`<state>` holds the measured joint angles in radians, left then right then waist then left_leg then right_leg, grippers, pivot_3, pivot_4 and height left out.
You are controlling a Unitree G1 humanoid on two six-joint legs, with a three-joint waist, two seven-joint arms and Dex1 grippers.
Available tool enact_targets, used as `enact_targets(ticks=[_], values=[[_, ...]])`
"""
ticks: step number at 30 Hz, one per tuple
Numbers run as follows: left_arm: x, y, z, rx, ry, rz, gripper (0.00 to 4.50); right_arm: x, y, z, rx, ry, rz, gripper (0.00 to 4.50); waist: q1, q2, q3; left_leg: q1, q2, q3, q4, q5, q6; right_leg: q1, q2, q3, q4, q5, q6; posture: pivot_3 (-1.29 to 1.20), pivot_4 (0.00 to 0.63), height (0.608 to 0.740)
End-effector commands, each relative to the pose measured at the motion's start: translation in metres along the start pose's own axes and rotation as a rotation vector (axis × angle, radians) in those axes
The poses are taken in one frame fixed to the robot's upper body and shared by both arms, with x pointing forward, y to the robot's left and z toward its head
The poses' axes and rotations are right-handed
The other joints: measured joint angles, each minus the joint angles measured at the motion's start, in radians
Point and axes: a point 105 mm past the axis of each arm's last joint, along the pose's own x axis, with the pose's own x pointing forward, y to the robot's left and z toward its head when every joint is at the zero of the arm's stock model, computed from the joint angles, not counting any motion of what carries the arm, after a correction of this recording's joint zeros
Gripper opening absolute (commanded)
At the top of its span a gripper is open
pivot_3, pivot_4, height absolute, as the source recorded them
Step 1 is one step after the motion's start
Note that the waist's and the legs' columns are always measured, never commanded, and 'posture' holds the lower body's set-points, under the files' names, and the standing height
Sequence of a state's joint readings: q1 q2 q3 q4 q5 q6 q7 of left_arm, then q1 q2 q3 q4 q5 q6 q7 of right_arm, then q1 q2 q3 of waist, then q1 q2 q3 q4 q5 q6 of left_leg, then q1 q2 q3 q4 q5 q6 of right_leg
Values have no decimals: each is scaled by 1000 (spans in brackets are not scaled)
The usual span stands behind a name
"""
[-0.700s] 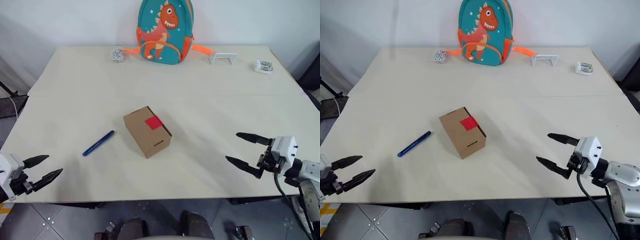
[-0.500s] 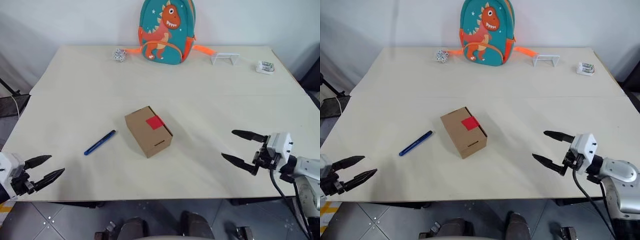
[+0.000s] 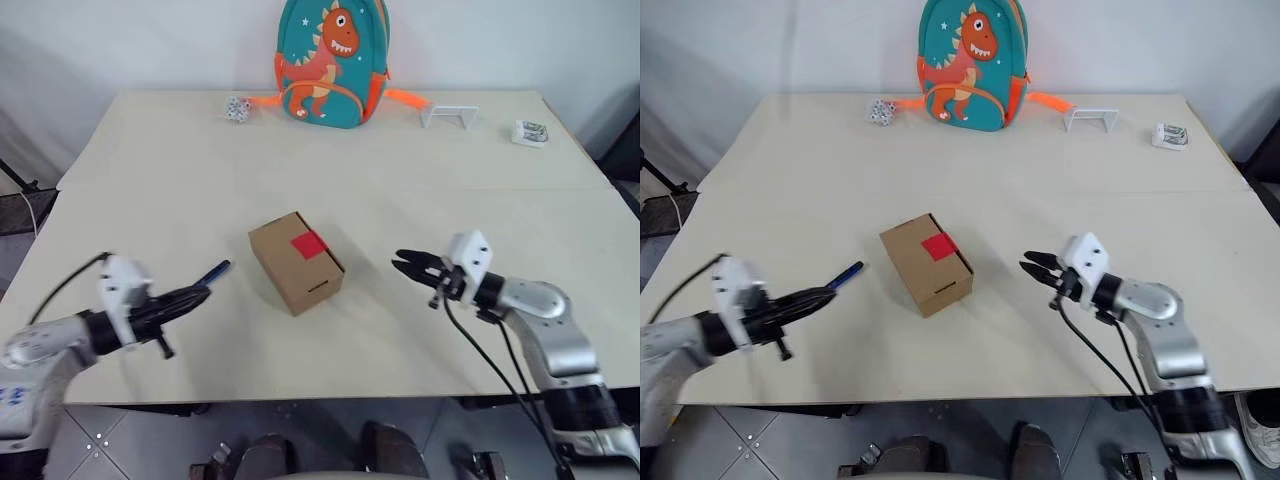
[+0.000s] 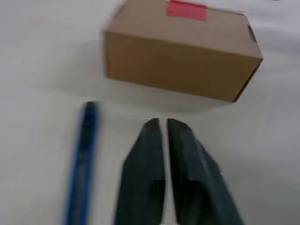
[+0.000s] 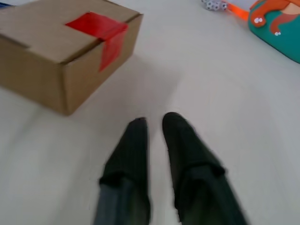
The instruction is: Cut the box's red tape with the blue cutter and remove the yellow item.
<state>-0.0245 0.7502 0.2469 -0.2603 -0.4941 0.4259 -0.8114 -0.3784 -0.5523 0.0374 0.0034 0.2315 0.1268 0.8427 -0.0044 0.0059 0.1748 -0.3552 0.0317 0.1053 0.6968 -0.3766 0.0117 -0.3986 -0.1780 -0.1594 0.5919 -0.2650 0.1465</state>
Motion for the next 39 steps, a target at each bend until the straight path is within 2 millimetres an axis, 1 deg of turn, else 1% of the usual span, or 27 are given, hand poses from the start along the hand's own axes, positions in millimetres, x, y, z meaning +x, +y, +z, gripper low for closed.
enact_targets(ticks=[1,2,3,6,8,10,11,15,20,22,26,30,32,34,36,39], values=[[31,14,10,27,-43,126,0,22,-1,0,-51,17,0,19,2,0,0,-1,0,1,0,0,0,0,0,0,0,0,0,0,150,740],[43,14,9,13,-32,129,0,32,-1,0,-40,18,-2,19,2,0,0,0,0,1,0,0,0,0,1,0,0,0,0,0,150,740],[51,9,9,14,-23,100,0,40,1,0,-37,17,11,19,-1,0,0,-1,1,1,1,0,-1,0,1,0,0,0,0,0,150,740],[64,0,7,11,0,59,0,56,4,4,-44,6,34,19,-15,0,0,-1,1,2,0,1,-1,0,2,0,0,0,0,0,150,740],[79,-10,5,-14,32,14,0,75,9,13,-17,-35,89,19,-23,0,0,-1,1,1,-1,1,-1,0,2,-1,0,0,0,0,150,740],[86,-17,4,-29,49,-22,0,85,14,16,13,-46,139,19,-27,0,0,-1,1,1,-1,1,-1,0,2,-1,-1,0,0,0,150,740],[88,-19,3,-36,58,-35,0,85,15,15,29,-43,156,19,-27,0,0,-1,1,1,-1,1,-1,0,2,0,-1,0,0,0,150,740],[94,-28,2,-25,71,-95,0,80,29,13,28,-44,286,19,-23,0,0,-1,2,0,-1,1,-2,0,3,-1,0,0,0,0,150,740],[102,-53,7,-34,56,-226,0,61,31,10,49,-11,355,19,-21,0,0,-1,2,0,0,1,-2,1,3,0,-1,0,0,0,150,740],[101,-64,6,-35,57,-278,0,49,35,8,60,10,391,19,-21,0,0,-1,2,0,0,1,-2,1,3,0,-1,0,0,0,150,740],[95,-77,5,-59,61,-330,0,28,40,1,69,64,418,19,-21,0,0,-1,2,0,0,1,-2,1,3,0,-1,0,0,0,150,740],[90,-91,0,-89,74,-382,0,13,42,-6,70,105,407,19,-21,0,0,-1,2,0,0,1,-2,1,3,1,-1,0,0,0,150,740],[90,-99,-2,-101,75,-405,0,10,40,-10,72,119,390,19,-21,0,0,-1,2,0,0,1,-2,1,3,1,-2,0,0,0,150,740],[92,-102,-3,-107,76,-408,0,11,37,-13,55,132,370,19,-20,0,0,-1,2,0,1,1,-2,1,3,1,-2,0,0,0,150,740],[94,-102,-3,-109,76,-403,0,13,34,-15,36,137,349,19,-19,0,0,-1,2,0,1,1,-2,1,3,1,-2,0,0,0,150,740],[98,-98,-3,-115,70,-371,0,19,31,-14,34,123,330,19,-20,0,0,-1,2,0,1,1,-2,1,3,1,-2,0,0,0,150,740]])
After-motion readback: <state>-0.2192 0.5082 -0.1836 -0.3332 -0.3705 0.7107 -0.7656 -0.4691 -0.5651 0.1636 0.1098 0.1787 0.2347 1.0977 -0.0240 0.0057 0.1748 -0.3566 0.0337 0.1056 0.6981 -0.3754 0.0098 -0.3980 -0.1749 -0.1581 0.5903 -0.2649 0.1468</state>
